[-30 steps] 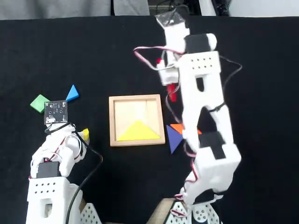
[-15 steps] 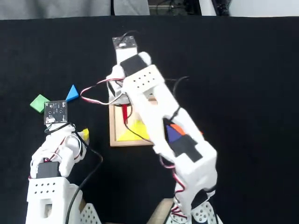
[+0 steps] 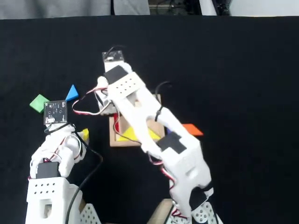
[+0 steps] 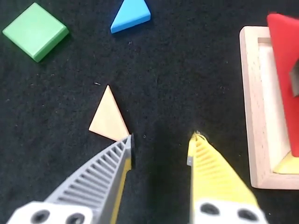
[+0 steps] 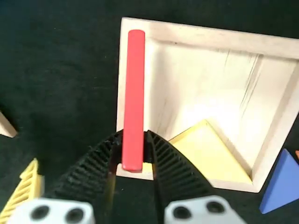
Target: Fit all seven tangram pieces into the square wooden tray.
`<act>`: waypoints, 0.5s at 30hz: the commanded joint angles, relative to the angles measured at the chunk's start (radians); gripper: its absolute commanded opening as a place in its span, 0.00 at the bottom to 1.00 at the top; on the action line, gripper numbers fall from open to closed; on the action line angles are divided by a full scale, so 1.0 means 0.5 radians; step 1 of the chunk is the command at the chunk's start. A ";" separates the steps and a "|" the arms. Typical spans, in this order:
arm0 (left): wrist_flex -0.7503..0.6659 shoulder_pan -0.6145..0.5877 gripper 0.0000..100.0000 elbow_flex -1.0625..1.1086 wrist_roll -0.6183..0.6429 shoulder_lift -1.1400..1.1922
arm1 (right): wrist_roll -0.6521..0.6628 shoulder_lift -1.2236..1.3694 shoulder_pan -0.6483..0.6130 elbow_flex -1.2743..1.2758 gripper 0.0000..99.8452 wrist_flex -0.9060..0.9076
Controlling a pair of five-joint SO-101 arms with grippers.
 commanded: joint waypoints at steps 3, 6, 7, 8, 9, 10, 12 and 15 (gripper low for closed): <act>-0.037 0.026 0.20 -0.020 -0.025 -0.015 | -0.025 0.054 0.009 -0.026 0.01 -0.031; -0.037 0.026 0.20 -0.020 -0.025 -0.015 | -0.015 0.057 0.000 -0.026 0.01 -0.031; -0.037 0.026 0.20 -0.020 -0.025 -0.015 | -0.015 0.057 0.000 -0.029 0.01 -0.031; -0.037 0.026 0.20 -0.020 -0.025 -0.015 | -0.018 0.063 0.000 -0.048 0.01 -0.031; -0.037 0.026 0.20 -0.020 -0.025 -0.015 | -0.021 0.072 0.000 -0.063 0.01 -0.031; -0.037 0.026 0.20 -0.017 -0.025 -0.015 | -0.021 0.072 0.006 -0.066 0.01 -0.031; -0.037 0.026 0.20 -0.017 -0.025 -0.015 | -0.021 0.072 0.006 -0.075 0.01 -0.031; -0.037 0.026 0.20 -0.017 -0.025 -0.015 | -0.021 0.075 0.000 -0.078 0.01 -0.031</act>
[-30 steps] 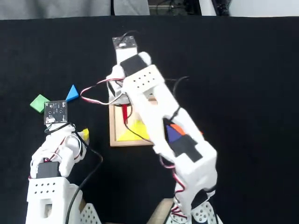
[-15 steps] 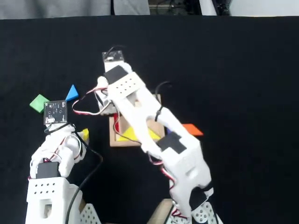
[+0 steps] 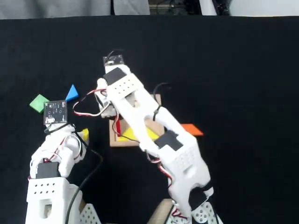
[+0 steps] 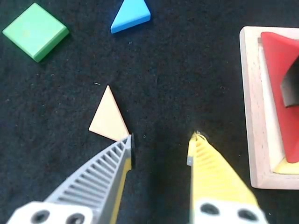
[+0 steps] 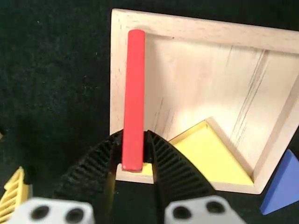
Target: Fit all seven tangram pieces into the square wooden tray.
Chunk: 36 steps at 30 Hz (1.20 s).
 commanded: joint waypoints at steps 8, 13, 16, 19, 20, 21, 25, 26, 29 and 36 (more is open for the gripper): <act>-0.037 0.026 0.20 -0.017 -0.021 -0.015 | -0.025 0.051 -0.006 -0.066 0.01 -0.123; -0.037 0.023 0.20 -0.017 -0.021 -0.015 | -0.025 0.176 -0.006 -0.069 0.01 -0.126; -0.037 0.023 0.20 -0.017 -0.021 -0.015 | -0.021 0.180 -0.003 -0.069 0.01 -0.117; -0.037 0.023 0.20 -0.017 -0.021 -0.015 | -0.006 0.164 0.000 -0.091 0.01 -0.107; -0.037 0.023 0.20 -0.017 -0.021 -0.015 | -0.003 0.161 0.009 -0.103 0.01 -0.098; -0.037 0.023 0.20 -0.017 -0.021 -0.015 | 0.015 0.158 0.015 -0.118 0.02 -0.074; -0.037 0.023 0.20 -0.017 -0.021 -0.015 | 0.080 0.164 0.043 -0.250 0.13 0.095; -0.037 0.023 0.20 -0.017 -0.021 -0.015 | 0.080 0.164 0.043 -0.284 0.15 0.135; -0.037 0.023 0.20 -0.017 -0.021 -0.015 | 0.095 0.164 0.043 -0.394 0.15 0.221; -0.037 0.023 0.20 -0.017 -0.021 -0.015 | 0.178 0.164 0.083 -0.575 0.15 0.334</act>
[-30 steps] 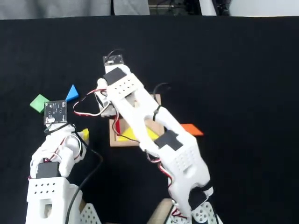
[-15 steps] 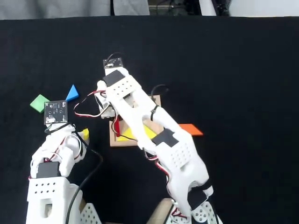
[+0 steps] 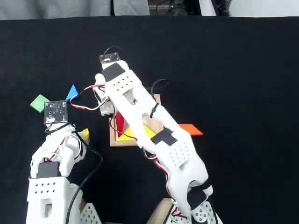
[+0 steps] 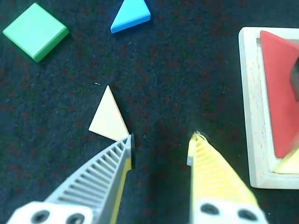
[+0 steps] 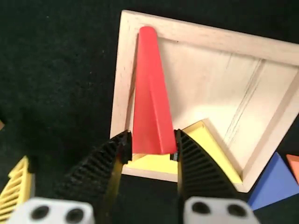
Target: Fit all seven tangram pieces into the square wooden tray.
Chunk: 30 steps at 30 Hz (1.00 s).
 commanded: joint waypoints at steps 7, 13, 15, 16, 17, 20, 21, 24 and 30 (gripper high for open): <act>-0.037 0.023 0.20 -0.017 -0.021 -0.015 | 0.034 -0.017 0.285 -0.140 0.14 0.052; -0.037 0.023 0.20 -0.017 -0.021 -0.015 | 0.270 -0.026 0.377 -0.158 0.14 0.040; -0.037 0.023 0.20 -0.017 -0.021 -0.015 | 0.408 -0.014 0.371 -0.140 0.12 -0.003; -0.037 0.023 0.20 -0.017 -0.021 -0.015 | 0.488 -0.002 0.371 -0.127 0.10 -0.049; -0.037 0.023 0.20 -0.017 -0.021 -0.015 | 0.571 0.020 0.377 -0.112 0.06 -0.095; -0.037 0.023 0.20 -0.017 -0.021 -0.015 | 0.694 0.118 0.377 -0.100 0.02 -0.129; -0.037 0.023 0.20 -0.017 -0.021 -0.015 | 0.694 0.158 0.377 -0.100 0.02 -0.129; -0.037 0.023 0.20 -0.017 -0.021 -0.015 | 0.694 0.275 0.374 -0.124 0.01 -0.126; -0.037 0.023 0.20 -0.017 -0.021 -0.015 | 0.709 0.327 0.325 -0.127 0.01 -0.080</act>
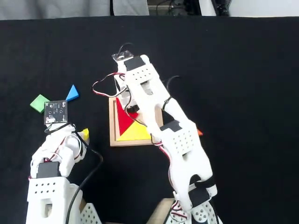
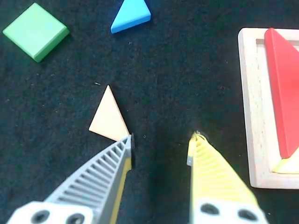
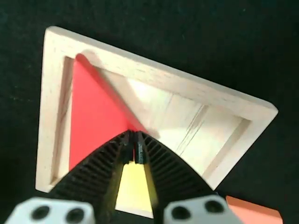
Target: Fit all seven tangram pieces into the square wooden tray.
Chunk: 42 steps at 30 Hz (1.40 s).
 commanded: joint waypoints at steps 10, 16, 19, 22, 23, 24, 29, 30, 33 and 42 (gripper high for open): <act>-0.037 0.023 0.20 -0.017 -0.021 -0.015 | 0.021 0.026 0.058 -0.557 0.01 0.258; -0.037 0.023 0.20 -0.017 -0.021 -0.015 | 0.021 0.158 0.107 -0.511 0.01 0.261; -0.037 0.023 0.20 -0.017 -0.021 -0.015 | 0.021 0.222 0.101 -0.465 0.01 0.270; -0.037 0.023 0.20 -0.017 -0.021 -0.015 | 0.021 0.241 0.052 -0.407 0.01 0.270; -0.037 0.023 0.20 -0.017 -0.021 -0.015 | 0.021 0.238 0.025 -0.379 0.01 0.270; -0.037 0.023 0.20 -0.017 -0.021 -0.015 | 0.021 0.229 0.006 -0.358 0.01 0.270; -0.037 0.023 0.20 -0.017 -0.021 -0.015 | 0.025 0.066 0.018 -0.327 0.01 0.273; -0.037 0.023 0.20 -0.017 -0.021 -0.015 | 0.031 0.029 0.052 -0.324 0.01 0.273; -0.040 0.023 0.20 -0.017 -0.021 -0.015 | 0.117 -0.023 0.110 -0.259 0.01 0.273; -0.040 0.023 0.20 -0.017 -0.021 -0.015 | 0.166 -0.032 -0.025 0.094 0.01 0.267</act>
